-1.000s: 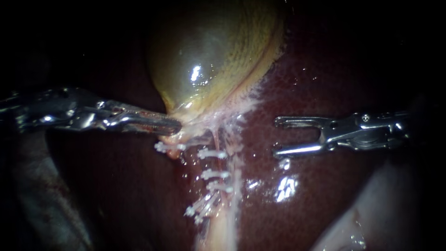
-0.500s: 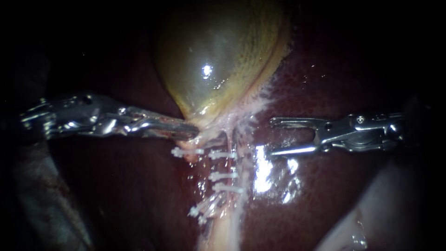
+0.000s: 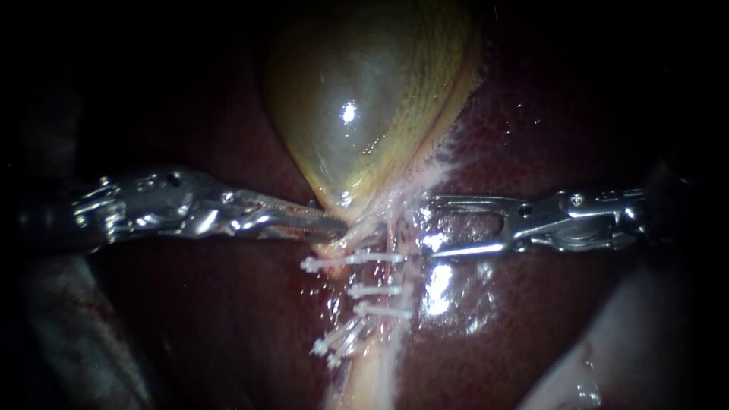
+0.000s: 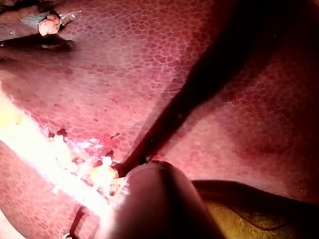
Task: Going back third clip right tube
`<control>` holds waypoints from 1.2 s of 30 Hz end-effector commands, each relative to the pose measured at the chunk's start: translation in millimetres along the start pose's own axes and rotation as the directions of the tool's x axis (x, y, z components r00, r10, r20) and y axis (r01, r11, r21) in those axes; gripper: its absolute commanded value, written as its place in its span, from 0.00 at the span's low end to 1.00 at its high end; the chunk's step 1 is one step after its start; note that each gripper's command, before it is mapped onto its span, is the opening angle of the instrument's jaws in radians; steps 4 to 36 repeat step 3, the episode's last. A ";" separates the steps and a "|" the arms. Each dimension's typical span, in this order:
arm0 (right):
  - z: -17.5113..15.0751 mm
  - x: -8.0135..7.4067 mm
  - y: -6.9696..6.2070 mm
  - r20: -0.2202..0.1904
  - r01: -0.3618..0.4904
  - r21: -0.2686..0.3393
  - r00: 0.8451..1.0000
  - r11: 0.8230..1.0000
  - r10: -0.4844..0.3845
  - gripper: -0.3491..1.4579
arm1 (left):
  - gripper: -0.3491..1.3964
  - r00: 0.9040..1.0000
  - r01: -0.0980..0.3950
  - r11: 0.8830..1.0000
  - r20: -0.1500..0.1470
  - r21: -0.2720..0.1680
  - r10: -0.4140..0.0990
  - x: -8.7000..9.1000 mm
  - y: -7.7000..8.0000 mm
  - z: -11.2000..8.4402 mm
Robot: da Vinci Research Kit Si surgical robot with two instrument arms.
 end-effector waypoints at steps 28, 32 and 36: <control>0.0 0.0 0.0 0.000 0.000 0.003 1.000 1.000 0.000 0.48 | 0.00 1.000 -0.001 1.000 0.000 -0.001 0.001 0.0 0.0 0.0; 0.0 0.0 0.0 0.000 0.000 0.003 1.000 1.000 0.000 0.48 | 0.00 1.000 -0.001 1.000 0.000 -0.001 0.001 0.0 0.0 0.0; 0.0 0.0 0.0 0.000 0.000 0.003 1.000 1.000 0.000 0.48 | 0.00 1.000 -0.001 1.000 0.000 -0.001 0.001 0.0 0.0 0.0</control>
